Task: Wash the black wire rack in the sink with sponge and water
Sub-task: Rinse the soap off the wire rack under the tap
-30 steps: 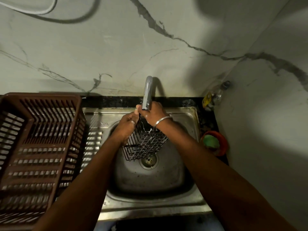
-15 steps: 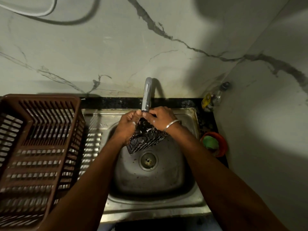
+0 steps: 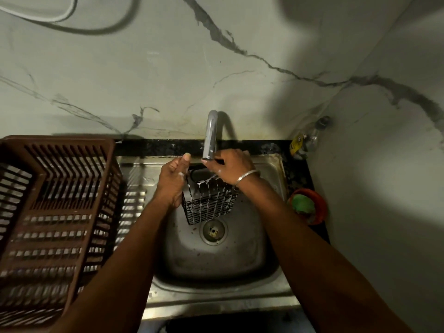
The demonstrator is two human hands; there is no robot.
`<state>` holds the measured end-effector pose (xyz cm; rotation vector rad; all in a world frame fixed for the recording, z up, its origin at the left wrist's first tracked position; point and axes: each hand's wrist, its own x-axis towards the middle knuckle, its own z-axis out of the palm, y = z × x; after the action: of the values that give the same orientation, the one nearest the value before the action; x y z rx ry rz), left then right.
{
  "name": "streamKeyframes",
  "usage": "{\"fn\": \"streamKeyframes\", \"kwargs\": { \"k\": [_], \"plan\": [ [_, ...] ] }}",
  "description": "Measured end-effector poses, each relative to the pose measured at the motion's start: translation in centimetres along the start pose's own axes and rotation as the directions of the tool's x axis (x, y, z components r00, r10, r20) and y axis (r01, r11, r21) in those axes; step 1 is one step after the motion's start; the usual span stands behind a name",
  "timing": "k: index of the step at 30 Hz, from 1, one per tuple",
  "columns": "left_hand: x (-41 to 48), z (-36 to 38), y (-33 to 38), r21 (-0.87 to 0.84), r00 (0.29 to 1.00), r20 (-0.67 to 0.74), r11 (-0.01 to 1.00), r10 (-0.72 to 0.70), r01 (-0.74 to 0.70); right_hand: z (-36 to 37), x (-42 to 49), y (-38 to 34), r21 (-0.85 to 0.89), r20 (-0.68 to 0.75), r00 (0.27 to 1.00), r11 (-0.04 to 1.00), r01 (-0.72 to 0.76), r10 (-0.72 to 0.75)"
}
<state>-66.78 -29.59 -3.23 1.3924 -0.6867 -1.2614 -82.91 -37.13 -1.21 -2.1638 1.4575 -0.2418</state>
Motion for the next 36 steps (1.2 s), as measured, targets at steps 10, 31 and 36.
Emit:
{"fn": "streamKeyframes", "kwargs": {
  "k": [10,31,36],
  "plan": [
    [0.4,-0.9,-0.4,0.086,0.998,-0.061,0.996,-0.023,0.028,-0.1,0.0,0.7,0.323,0.006,0.995,0.941,-0.099,0.103],
    [-0.2,-0.4,1.9,0.273,0.980,0.033,0.945,-0.198,0.181,4.0,-2.4,-2.8,-0.128,-0.116,0.993,0.991,-0.028,0.013],
    [-0.2,-0.2,1.9,0.103,0.971,0.040,0.968,-0.235,0.230,4.5,-3.1,-2.7,-0.132,-0.216,0.974,0.991,0.037,-0.065]
  ]
}}
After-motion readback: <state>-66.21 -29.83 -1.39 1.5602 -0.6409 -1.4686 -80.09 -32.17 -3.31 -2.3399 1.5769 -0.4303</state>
